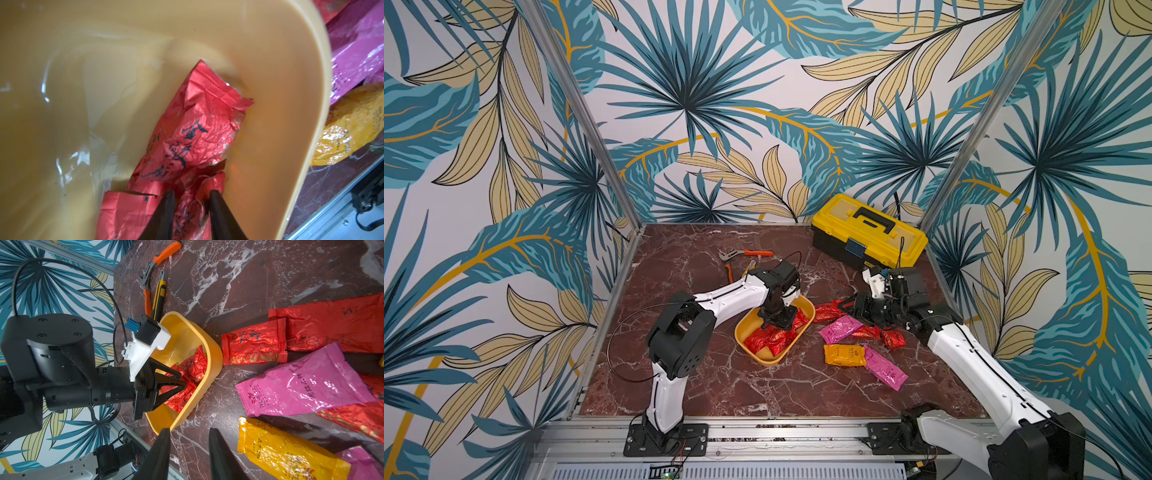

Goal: Take the tea bags out of the storage box
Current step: Pick up the tea bag from the storage box.

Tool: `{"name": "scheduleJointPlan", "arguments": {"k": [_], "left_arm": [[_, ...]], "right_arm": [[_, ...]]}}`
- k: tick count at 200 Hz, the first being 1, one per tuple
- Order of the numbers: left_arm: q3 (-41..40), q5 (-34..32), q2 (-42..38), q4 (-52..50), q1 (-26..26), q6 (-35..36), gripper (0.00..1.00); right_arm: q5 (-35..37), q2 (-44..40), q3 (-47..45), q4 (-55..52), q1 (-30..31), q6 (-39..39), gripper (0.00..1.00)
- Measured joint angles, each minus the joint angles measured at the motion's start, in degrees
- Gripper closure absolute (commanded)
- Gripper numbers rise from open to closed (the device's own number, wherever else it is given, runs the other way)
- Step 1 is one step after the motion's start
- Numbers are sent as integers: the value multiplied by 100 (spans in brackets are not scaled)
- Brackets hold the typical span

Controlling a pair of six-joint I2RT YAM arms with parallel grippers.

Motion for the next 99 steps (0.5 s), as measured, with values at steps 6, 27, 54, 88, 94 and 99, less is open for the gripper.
{"name": "scheduleJointPlan", "arguments": {"k": [6, 27, 54, 88, 94, 99], "left_arm": [[0, 11, 0, -4, -2, 2, 77], [0, 72, 0, -22, -4, 0, 89], [0, 170, 0, -44, -4, -20, 100], [0, 181, -2, -50, -4, -31, 100], [0, 179, -4, -52, -2, -42, 100], [0, 177, -13, -52, 4, -50, 100]], "right_arm": [[0, 0, -4, 4, 0, 0, 64], [0, 2, -22, 11, 0, 0, 64], [0, 7, -31, 20, 0, -2, 64], [0, 37, -33, 24, 0, -2, 64], [0, 50, -33, 26, 0, 0, 64], [-2, 61, -33, 28, 0, -2, 64]]}}
